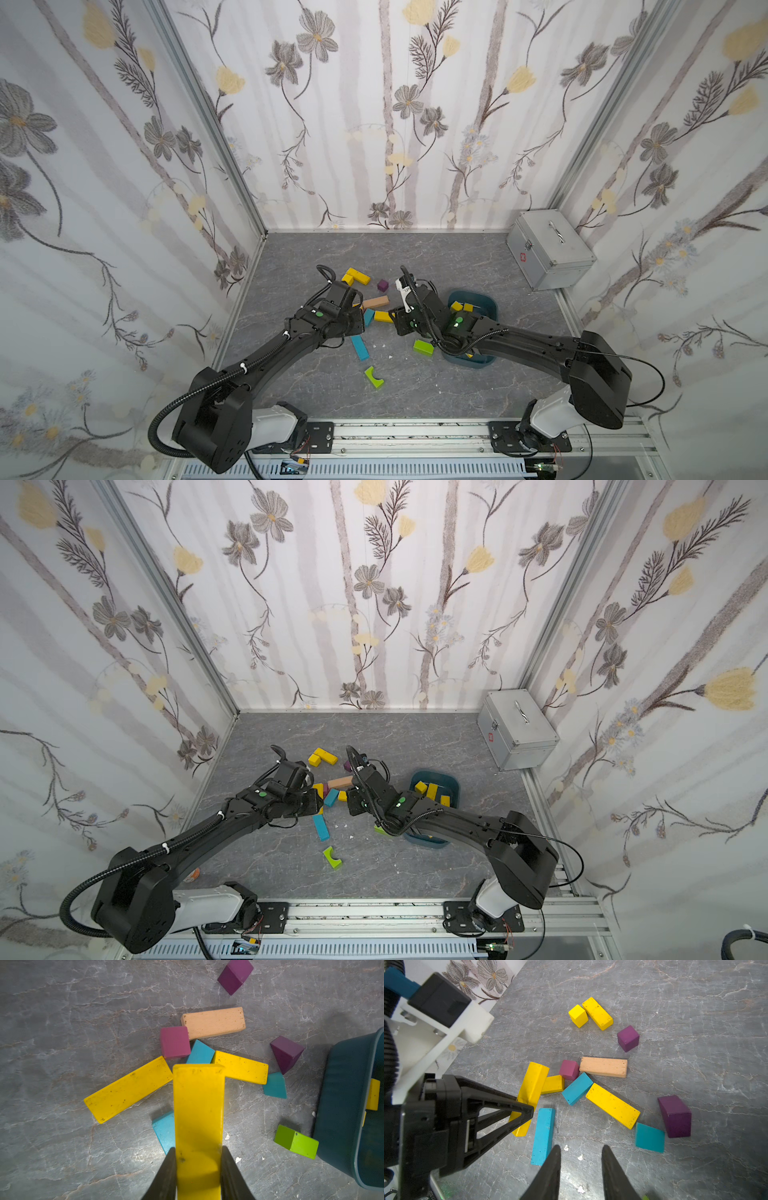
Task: Pick out the yellow building blocks
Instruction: Place the building block in the storage box.
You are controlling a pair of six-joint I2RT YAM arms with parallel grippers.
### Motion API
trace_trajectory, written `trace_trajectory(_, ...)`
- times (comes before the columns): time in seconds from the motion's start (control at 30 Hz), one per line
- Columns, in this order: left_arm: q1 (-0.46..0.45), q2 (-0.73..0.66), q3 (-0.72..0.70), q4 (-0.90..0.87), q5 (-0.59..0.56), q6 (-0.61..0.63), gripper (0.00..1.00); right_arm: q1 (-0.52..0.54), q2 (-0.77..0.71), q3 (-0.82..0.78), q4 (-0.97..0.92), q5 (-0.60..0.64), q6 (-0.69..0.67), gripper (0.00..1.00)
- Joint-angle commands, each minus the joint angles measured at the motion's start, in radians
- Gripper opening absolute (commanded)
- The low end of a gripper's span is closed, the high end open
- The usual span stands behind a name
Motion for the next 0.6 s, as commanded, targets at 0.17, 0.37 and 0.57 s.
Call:
trace_trajectory(0.17,-0.043,0.056,0.058,0.043,-0.002,0.001,0.29,-0.016,-0.022,-0.034,0.045,0.027,0.033,0.35)
trace_trajectory(0.37,-0.065,0.09,0.092,0.041,-0.01,0.005,0.29,-0.04,-0.036,-0.051,0.055,0.033,0.036,0.36)
trace_trajectory(0.57,-0.107,0.121,0.142,0.04,-0.033,0.008,0.29,-0.073,-0.075,-0.09,0.062,0.024,0.058,0.36)
